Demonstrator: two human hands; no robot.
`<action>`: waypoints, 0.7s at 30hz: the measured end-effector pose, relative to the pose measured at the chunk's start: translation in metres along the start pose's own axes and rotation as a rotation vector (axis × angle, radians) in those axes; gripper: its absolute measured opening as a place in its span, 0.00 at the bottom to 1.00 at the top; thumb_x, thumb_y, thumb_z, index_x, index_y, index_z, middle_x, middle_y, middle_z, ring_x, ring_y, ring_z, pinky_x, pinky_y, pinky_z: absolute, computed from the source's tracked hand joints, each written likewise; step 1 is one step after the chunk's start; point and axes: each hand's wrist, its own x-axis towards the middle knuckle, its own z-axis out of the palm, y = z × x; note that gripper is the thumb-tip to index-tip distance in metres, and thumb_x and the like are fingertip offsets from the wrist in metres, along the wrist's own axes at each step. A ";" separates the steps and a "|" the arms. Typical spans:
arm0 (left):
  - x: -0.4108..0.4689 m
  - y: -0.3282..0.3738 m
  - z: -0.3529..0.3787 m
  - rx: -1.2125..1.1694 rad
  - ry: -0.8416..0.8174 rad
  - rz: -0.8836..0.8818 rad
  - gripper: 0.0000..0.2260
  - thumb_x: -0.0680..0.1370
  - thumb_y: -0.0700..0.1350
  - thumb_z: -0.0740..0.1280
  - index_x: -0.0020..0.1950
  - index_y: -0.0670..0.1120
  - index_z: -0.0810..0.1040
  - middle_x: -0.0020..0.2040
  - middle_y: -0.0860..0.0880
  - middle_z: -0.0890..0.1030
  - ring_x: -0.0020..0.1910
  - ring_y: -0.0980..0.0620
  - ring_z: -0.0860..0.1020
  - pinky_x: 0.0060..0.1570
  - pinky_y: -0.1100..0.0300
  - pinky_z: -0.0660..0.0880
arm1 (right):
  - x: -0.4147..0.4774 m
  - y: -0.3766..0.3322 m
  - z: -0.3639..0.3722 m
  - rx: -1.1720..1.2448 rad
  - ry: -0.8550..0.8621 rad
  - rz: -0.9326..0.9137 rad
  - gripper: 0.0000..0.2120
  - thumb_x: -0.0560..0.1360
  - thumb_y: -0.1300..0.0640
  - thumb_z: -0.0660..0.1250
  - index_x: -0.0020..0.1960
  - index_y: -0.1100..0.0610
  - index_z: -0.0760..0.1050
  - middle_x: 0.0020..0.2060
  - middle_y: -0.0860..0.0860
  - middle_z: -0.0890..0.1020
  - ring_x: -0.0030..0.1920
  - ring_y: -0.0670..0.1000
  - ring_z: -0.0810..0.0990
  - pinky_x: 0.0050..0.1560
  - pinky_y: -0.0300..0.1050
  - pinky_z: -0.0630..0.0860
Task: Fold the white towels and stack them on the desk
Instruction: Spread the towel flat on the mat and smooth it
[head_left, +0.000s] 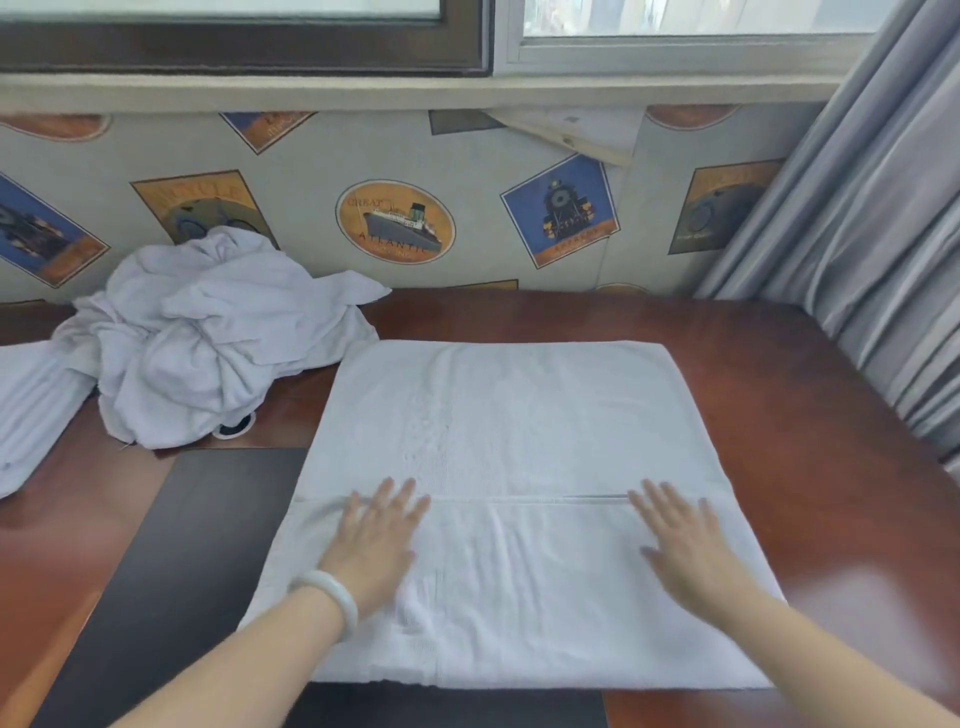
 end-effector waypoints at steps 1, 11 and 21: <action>0.001 0.017 0.002 -0.033 -0.070 0.039 0.30 0.84 0.53 0.52 0.80 0.55 0.37 0.79 0.52 0.34 0.77 0.48 0.33 0.74 0.39 0.37 | 0.000 -0.020 0.002 0.007 -0.051 -0.041 0.42 0.69 0.48 0.76 0.77 0.55 0.61 0.77 0.54 0.62 0.76 0.57 0.59 0.65 0.70 0.66; 0.043 -0.004 0.012 -0.146 -0.297 0.014 0.35 0.77 0.68 0.54 0.75 0.67 0.34 0.76 0.60 0.28 0.76 0.51 0.30 0.68 0.28 0.37 | 0.022 -0.014 0.011 0.131 -0.110 -0.072 0.29 0.77 0.41 0.55 0.76 0.35 0.53 0.76 0.36 0.53 0.73 0.48 0.66 0.56 0.56 0.66; 0.039 -0.065 0.064 -0.143 0.140 -0.115 0.30 0.81 0.65 0.44 0.79 0.54 0.59 0.80 0.51 0.58 0.79 0.48 0.51 0.71 0.38 0.46 | 0.013 0.073 0.042 0.069 -0.072 0.254 0.29 0.81 0.36 0.40 0.79 0.43 0.51 0.78 0.44 0.60 0.78 0.44 0.46 0.75 0.57 0.45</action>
